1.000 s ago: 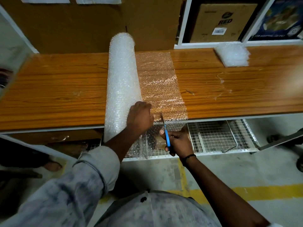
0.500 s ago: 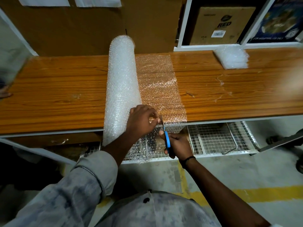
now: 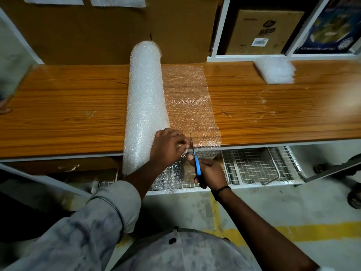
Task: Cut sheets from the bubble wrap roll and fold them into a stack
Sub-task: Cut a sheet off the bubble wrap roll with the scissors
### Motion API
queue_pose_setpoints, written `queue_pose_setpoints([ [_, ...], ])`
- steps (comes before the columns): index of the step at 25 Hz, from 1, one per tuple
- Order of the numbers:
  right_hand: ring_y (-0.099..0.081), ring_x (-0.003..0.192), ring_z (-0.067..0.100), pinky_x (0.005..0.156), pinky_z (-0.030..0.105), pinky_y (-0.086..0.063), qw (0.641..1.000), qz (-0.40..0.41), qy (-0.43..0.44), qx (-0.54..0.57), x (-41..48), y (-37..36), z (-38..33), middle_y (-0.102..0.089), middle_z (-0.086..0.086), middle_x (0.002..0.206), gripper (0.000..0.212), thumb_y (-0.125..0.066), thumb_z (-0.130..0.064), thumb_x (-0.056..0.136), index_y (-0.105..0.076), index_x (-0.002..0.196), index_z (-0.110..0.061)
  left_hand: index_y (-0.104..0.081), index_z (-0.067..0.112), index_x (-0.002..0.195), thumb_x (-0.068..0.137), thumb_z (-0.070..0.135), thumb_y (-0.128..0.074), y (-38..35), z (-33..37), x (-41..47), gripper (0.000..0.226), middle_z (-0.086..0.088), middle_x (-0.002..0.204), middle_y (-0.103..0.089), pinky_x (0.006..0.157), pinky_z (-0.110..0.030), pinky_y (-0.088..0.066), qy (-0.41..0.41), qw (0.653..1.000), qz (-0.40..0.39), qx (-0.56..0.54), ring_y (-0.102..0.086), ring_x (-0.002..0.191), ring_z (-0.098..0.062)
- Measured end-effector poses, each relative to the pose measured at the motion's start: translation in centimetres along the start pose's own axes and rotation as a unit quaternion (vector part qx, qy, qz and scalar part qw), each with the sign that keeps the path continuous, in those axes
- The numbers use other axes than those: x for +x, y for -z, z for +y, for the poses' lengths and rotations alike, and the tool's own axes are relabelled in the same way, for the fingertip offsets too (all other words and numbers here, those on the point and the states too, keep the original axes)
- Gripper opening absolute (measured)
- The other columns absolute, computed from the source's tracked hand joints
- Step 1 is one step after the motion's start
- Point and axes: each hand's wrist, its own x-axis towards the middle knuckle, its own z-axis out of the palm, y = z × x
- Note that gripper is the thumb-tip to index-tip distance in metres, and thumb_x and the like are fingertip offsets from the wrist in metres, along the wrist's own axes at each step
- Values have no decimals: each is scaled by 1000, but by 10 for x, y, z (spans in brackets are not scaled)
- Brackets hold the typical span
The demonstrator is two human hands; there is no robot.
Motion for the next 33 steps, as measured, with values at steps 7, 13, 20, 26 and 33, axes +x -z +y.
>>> queue_pose_setpoints([
  [7,-56,40,21,44,25,-30,999,30,-6,-20,11,-5,-4,-56,2,49,25,-71,-27,97,-77,91,-5,-77,36,96,89,41,-75,-1,-2,-4,9,17,103,-68,95,-39,-35,-5,999,28,-38,-54,109,-15],
  [13,-51,35,16,43,23,-30,1000,22,-2,-16,11,-8,-7,-57,7,50,28,-77,-31,93,-78,89,-3,-77,36,95,89,42,-74,-1,-3,-4,9,16,102,-68,95,-41,-36,-8,998,31,-50,-55,108,-15],
  [20,-58,46,26,42,23,-33,998,46,-8,-38,27,-13,-23,-57,5,50,32,-68,-19,97,-66,66,-14,-76,35,99,86,32,-74,1,-5,-5,13,16,107,-70,95,-43,-37,-11,997,23,-66,-56,111,-16],
  [26,-54,51,26,41,22,-31,998,33,1,-44,31,-15,-24,-56,7,51,31,-73,-26,94,-69,66,-12,-77,33,98,87,35,-76,5,-6,-5,11,16,106,-70,94,-40,-36,-16,996,29,-81,-57,110,-15],
  [33,-51,46,25,39,19,-29,998,56,-23,-33,40,-20,-46,-56,13,49,47,-82,-40,84,-60,61,-6,-78,23,105,84,25,-77,4,-8,-5,21,8,108,-74,93,-37,-37,4,995,38,-88,-61,109,-20],
])
